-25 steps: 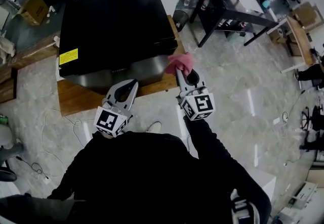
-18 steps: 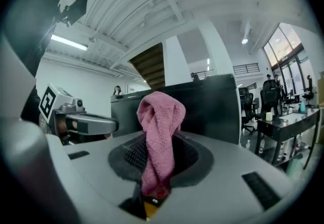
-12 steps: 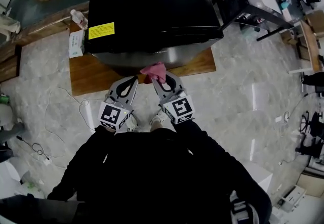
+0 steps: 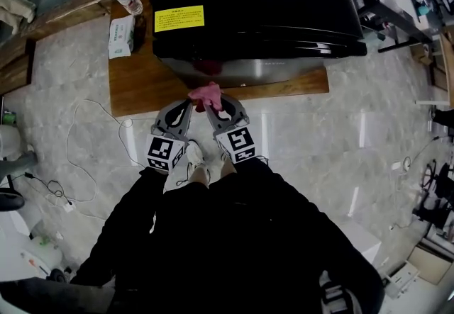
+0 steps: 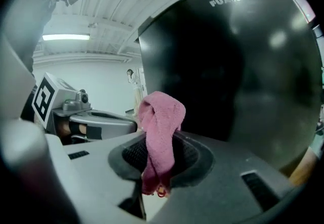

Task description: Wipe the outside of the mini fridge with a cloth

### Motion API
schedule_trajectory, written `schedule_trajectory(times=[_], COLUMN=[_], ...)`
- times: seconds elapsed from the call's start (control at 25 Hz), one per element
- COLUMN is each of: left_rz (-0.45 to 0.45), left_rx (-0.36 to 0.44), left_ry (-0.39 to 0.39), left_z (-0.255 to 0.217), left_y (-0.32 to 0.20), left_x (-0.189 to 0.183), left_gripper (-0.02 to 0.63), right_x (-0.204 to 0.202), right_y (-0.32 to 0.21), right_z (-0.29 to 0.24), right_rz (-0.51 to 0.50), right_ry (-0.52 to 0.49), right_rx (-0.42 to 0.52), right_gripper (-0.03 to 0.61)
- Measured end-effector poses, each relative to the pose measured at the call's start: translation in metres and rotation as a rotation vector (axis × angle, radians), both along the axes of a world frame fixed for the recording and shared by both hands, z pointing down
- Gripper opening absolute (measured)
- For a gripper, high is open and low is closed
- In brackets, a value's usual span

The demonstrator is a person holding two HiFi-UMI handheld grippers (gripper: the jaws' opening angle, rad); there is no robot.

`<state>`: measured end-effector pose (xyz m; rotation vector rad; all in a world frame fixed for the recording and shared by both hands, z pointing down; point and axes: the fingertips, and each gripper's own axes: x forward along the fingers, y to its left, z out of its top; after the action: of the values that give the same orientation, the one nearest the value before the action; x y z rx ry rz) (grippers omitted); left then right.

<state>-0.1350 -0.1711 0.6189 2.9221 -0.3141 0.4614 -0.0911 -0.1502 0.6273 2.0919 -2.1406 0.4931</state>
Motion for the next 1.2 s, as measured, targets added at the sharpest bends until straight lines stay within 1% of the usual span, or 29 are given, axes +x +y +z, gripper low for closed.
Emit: schedule_trajectory(times=[0.12, 0.24, 0.36, 0.56, 0.76, 0.84, 0.96, 1.2], left_rz=[-0.023, -0.030, -0.034, -0.043, -0.060, -0.048, -0.022, 0.025], left_rx=[-0.019, -0.036, -0.038, -0.042, -0.060, -0.064, -0.060, -0.064], left_ry=[-0.031, -0.062, -0.082, -0.108, -0.119, -0.125, -0.130, -0.133], left_z=[0.032, 0.061, 0.079, 0.093, 0.100, 0.103, 0.106, 0.109], left_y=[-0.013, -0.019, -0.022, -0.025, -0.025, -0.020, -0.008, 0.025], left_x=[-0.003, 0.003, 0.009, 0.010, 0.007, 0.010, 0.022, 0.069], left_gripper=[0.006, 0.006, 0.006, 0.006, 0.006, 0.006, 0.006, 0.006], right_x=[-0.002, 0.001, 0.007, 0.009, 0.011, 0.016, 0.031, 0.079], right_y=[-0.014, -0.019, -0.024, -0.034, -0.035, -0.031, -0.016, 0.019], right_z=[0.033, 0.064, 0.085, 0.098, 0.104, 0.107, 0.111, 0.118], right_rz=[0.017, 0.033, 0.056, 0.121, 0.138, 0.147, 0.169, 0.222], right_ry=[-0.030, -0.059, -0.090, -0.197, -0.199, -0.204, -0.207, -0.210], right_rx=[-0.035, -0.066, -0.087, -0.120, -0.149, -0.157, -0.161, -0.171], right_gripper=[0.095, 0.095, 0.095, 0.095, 0.095, 0.095, 0.095, 0.095])
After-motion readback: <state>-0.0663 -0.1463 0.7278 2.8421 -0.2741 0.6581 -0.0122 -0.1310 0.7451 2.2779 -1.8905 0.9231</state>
